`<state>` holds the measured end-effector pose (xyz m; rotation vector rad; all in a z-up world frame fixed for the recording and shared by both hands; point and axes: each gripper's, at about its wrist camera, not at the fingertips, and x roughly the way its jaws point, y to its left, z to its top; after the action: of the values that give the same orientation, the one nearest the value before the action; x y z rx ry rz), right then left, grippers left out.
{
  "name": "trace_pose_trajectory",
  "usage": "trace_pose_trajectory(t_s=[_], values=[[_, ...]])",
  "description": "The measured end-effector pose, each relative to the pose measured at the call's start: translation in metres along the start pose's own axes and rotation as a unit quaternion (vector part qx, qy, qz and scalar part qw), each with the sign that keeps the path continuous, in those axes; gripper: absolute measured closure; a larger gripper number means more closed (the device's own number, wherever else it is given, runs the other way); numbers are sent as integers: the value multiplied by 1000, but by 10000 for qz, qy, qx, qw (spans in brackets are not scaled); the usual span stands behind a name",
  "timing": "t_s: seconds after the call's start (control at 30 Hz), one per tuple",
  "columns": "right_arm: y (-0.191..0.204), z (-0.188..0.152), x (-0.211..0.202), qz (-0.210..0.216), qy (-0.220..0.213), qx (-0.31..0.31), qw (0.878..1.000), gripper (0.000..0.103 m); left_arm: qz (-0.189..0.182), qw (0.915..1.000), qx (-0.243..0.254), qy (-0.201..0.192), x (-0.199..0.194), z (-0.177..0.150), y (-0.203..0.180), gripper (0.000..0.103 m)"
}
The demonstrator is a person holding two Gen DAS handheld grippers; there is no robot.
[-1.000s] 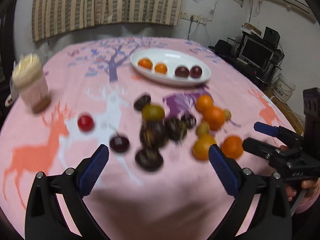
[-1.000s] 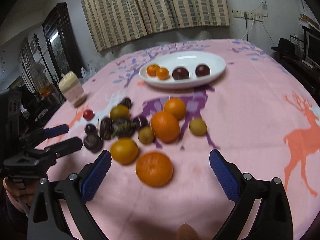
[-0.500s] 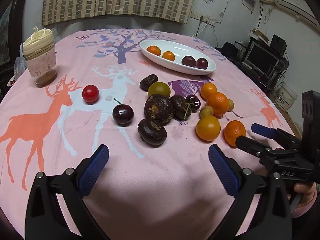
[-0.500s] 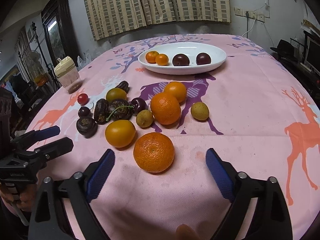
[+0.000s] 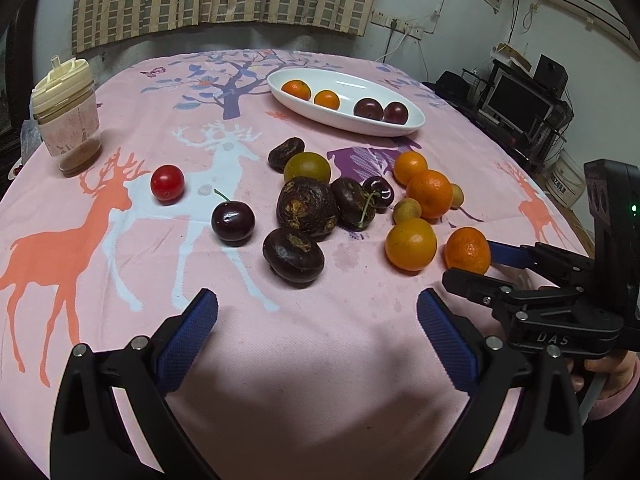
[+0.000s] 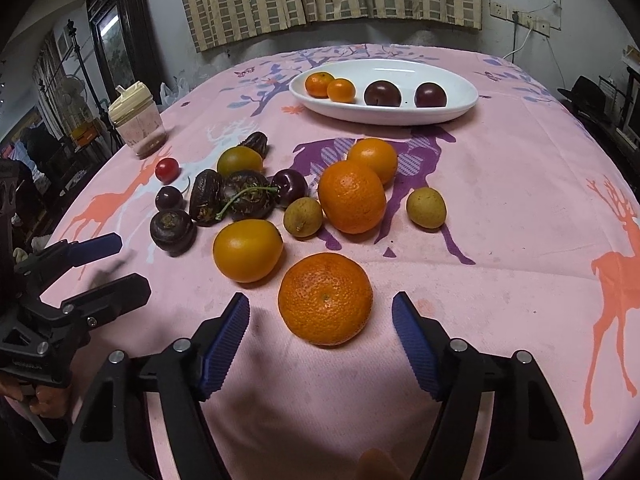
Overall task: Organize fruits
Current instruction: 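Move both tools back over the fruit pile and grasp a large orange with the right tool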
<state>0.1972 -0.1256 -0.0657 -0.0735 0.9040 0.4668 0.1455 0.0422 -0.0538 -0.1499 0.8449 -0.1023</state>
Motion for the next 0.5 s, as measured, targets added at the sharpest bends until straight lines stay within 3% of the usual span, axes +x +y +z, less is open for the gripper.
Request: trace_pose_trajectory(t_s=[0.3,0.5], values=[[3,4,4,-38,78,-4,10000,31,-13,10000,-37,29,1,0,1,5],[4,4,4,-196,74,6,9998,42,-10,10000,-41,36,1,0,2,5]])
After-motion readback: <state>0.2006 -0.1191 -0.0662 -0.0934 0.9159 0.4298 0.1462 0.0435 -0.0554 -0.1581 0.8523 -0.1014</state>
